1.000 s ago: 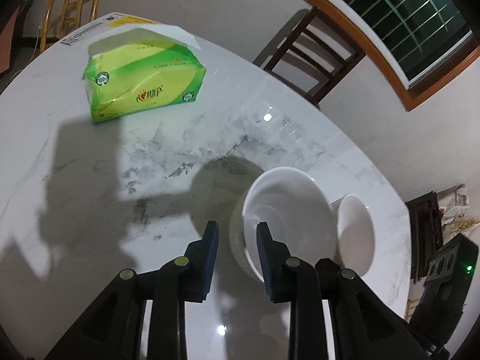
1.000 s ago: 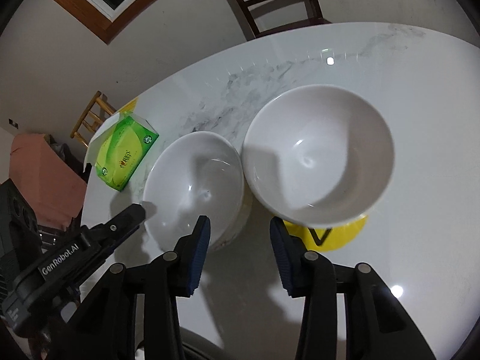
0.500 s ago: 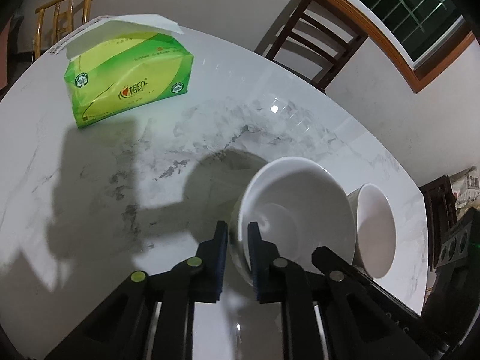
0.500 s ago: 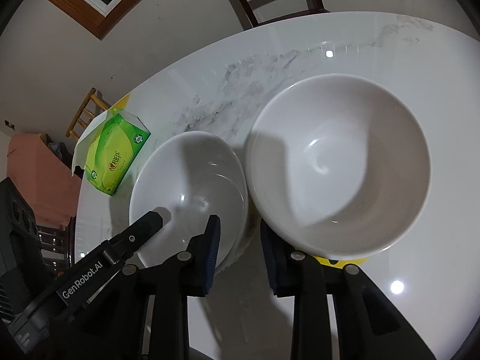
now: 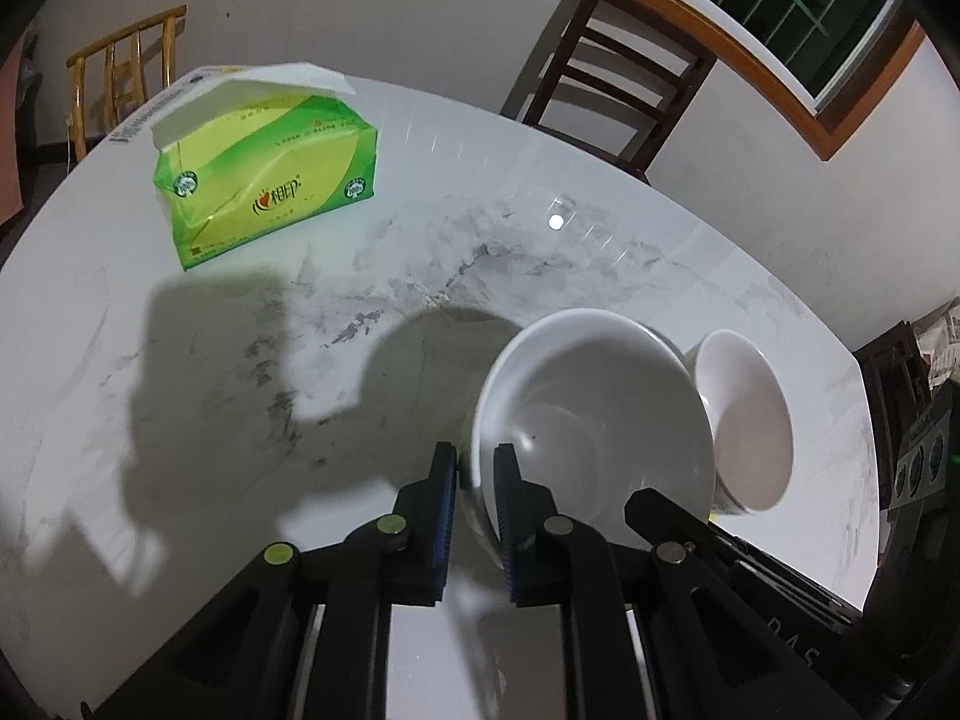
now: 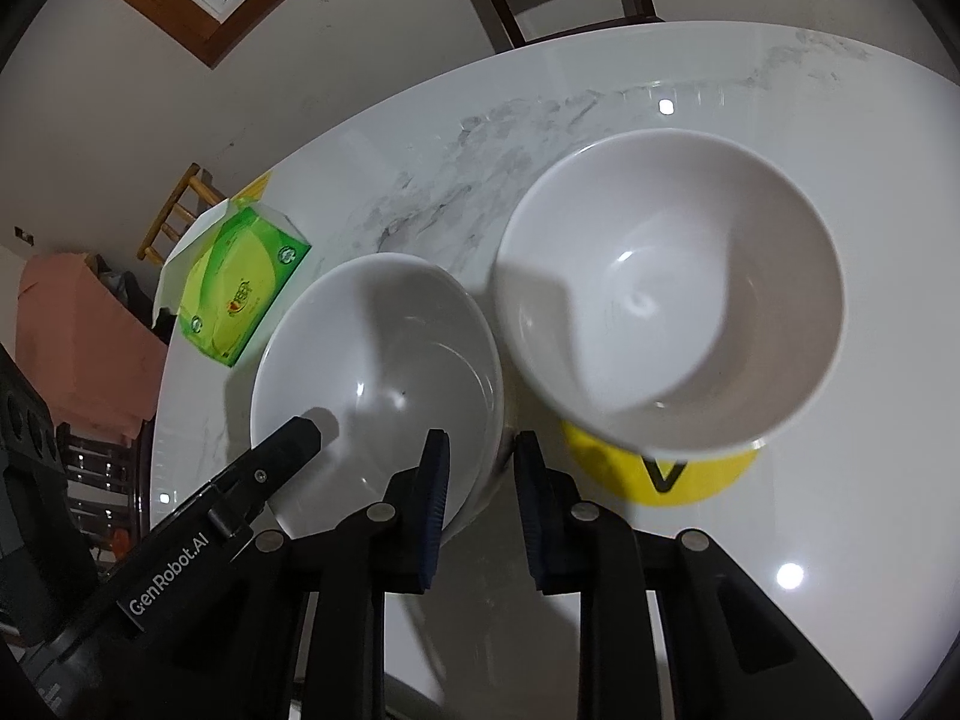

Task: Organize plates and bowls
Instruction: 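Close the left gripper on the white Dog bowl rim and lift, then carry the Dog bowl with the left gripper over the pink bowl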

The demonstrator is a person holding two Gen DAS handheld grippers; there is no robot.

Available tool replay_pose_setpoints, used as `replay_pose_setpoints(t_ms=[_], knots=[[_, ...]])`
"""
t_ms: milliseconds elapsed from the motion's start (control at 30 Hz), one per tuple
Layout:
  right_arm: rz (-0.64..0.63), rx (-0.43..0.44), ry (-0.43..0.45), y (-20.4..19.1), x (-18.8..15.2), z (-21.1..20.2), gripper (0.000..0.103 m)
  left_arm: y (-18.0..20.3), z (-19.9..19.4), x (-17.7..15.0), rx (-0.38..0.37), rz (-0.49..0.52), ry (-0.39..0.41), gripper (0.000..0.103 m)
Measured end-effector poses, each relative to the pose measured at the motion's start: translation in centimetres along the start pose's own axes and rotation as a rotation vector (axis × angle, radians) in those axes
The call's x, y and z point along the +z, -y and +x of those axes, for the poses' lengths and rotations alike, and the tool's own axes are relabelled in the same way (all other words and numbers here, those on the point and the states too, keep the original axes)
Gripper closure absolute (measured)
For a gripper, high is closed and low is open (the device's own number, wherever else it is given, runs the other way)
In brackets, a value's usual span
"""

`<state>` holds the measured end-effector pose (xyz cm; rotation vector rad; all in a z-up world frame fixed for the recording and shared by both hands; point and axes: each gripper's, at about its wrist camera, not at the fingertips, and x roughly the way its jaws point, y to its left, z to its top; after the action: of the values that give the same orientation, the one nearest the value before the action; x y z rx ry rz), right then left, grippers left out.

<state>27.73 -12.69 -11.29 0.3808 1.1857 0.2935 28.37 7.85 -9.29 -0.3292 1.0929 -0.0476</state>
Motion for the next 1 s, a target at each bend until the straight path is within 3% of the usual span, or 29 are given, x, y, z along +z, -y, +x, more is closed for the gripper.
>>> replay_pose_setpoints(t_ms=[500,1000], knots=[[-0.041,0.039,0.057,-0.9,-3.5,-5.8,0.082,2.0,-6.4,-3.5,0.021,0.068,0.069,0.090],[-0.075,0.087,0.123,-0.1,-9.2,-12.4,0.081,5.1,-13.5,-9.6,0.032,0.104,0.161,0.090]])
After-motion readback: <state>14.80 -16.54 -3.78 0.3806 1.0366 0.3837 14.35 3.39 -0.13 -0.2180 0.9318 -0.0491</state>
